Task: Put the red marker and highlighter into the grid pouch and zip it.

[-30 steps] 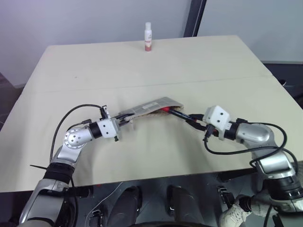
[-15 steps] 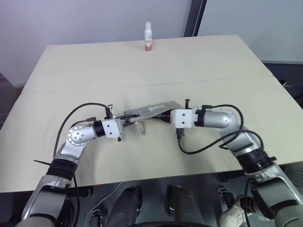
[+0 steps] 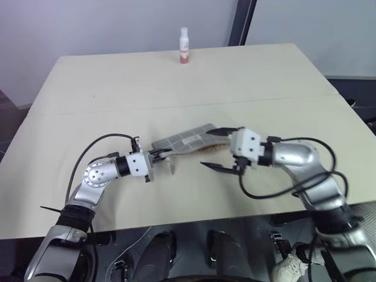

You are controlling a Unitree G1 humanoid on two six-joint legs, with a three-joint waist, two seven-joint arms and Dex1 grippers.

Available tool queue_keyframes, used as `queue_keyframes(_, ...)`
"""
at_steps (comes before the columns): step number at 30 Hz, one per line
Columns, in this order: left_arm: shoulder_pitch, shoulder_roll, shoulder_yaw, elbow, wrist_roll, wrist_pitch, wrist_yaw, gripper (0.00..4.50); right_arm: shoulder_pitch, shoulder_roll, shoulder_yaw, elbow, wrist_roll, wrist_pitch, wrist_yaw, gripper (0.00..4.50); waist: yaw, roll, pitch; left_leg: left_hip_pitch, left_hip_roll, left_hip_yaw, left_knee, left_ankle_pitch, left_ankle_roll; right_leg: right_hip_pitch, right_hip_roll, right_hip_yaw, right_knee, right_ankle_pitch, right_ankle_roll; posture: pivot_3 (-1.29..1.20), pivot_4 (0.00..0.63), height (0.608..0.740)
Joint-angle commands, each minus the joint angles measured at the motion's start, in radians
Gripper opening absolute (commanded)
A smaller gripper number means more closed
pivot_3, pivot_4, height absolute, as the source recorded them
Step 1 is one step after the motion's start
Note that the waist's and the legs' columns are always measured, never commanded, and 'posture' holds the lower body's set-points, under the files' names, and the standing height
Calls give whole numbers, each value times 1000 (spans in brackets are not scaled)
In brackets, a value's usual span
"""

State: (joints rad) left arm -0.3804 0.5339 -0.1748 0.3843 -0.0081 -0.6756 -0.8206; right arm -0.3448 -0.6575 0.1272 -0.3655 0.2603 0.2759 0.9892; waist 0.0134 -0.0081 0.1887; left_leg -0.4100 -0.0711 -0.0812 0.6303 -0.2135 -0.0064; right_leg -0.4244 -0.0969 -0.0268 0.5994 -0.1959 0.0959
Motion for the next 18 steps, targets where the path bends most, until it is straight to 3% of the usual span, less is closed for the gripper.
queue_keyframes(1, -11, -17, 1, -36, 30, 21, 41, 0, 73, -26, -25, -95, 58, 76, -6, 4482, 0, 0, 0, 0, 0, 0, 0, 0, 0, 0, 0, 0, 0, 0, 0, 0, 150, 740)
queue_keyframes(5, -25, -33, -16, -76, 68, 49, 58, 0, 173, 22, 10, -132, 126, 189, -50, 4482, 0, 0, 0, 0, 0, 1, 1, 0, 0, 1, -1, 0, 0, -1, 1, 0, 150, 740)
queue_keyframes(8, -47, -31, -31, -77, 135, 27, 83, 0, 201, 141, 51, -43, 64, 138, -161, 4482, -2, 0, 0, 0, 1, 0, 0, 0, 0, 0, -1, 0, 0, 0, 0, 0, 150, 740)
queue_keyframes(13, -88, -23, -52, -68, 214, -9, 124, 0, 133, 302, 59, 59, 80, 218, -283, 4482, -1, 0, 0, 0, 0, 1, 1, 0, 0, 0, 1, 0, 0, 0, 1, 0, 150, 740)
queue_keyframes(18, -113, -48, -64, -91, 231, 7, 144, 0, 54, 396, 68, 131, 121, 273, -304, 4482, 0, 0, 0, 0, 0, 0, 0, 0, 0, 0, 1, 0, 0, 2, 2, 0, 150, 740)
